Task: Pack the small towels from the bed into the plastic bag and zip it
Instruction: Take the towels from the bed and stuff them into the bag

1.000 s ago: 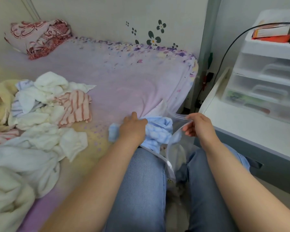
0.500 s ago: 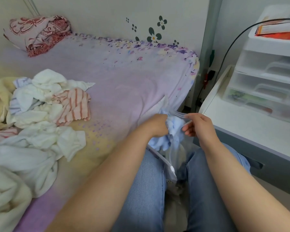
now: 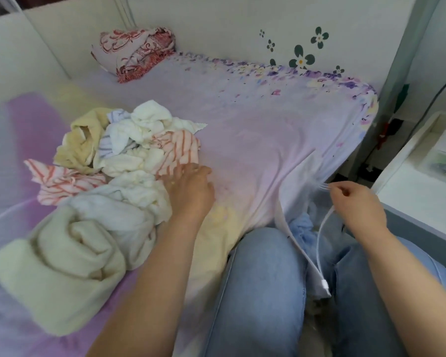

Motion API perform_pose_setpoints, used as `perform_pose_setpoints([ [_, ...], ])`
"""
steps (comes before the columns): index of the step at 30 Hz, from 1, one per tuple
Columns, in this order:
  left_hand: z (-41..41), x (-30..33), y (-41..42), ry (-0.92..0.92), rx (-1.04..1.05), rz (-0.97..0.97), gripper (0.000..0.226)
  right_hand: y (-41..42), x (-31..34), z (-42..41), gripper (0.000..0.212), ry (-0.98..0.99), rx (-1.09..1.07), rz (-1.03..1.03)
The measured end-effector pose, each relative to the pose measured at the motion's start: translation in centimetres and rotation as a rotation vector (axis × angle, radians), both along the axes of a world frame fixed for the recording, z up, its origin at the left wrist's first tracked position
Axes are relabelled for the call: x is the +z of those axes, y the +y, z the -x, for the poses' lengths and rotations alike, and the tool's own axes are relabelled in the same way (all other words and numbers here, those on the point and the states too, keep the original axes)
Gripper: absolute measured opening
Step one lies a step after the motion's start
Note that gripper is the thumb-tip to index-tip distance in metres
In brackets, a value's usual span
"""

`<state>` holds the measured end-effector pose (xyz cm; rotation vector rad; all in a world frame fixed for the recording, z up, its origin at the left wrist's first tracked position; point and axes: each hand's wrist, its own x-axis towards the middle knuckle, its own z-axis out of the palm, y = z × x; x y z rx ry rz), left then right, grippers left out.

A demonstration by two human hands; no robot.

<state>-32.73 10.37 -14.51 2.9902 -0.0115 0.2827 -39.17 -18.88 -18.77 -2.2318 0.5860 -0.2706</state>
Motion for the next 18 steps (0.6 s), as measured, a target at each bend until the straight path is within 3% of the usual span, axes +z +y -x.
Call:
perform_pose_setpoints([
  [2, 0.4, 0.2, 3.8, 0.220, 0.178, -0.167, 0.060, 0.6, -0.2, -0.5, 0.024, -0.013, 0.039, -0.083],
  [4, 0.4, 0.2, 6.5, 0.330, 0.266, -0.246, 0.063, 1.1, -0.9, -0.8, 0.026, -0.038, 0.055, -0.145],
  [6, 0.4, 0.2, 7.8, 0.274, 0.272, -0.301, 0.042, 1.6, -1.5, -1.0, 0.030, -0.045, 0.069, -0.164],
  [8, -0.1, 0.7, 7.9, 0.135, 0.255, -0.209, 0.029, 2.0, -1.8, -1.1, 0.030, -0.050, 0.086, -0.180],
  [13, -0.3, 4.8, 4.4, -0.290, 0.133, 0.519, 0.036, 2.3, -1.7, -1.0, 0.027, -0.096, 0.062, -0.268],
  [16, -0.4, 8.4, 1.1, -0.325, -0.077, 1.066, 0.039, 1.6, -1.7, -0.8, 0.029, -0.122, 0.007, -0.356],
  [18, -0.5, 10.5, -1.2, -0.230, -0.199, 1.416, 0.032, 1.1, -1.6, -0.6, 0.028, -0.145, -0.034, -0.433],
])
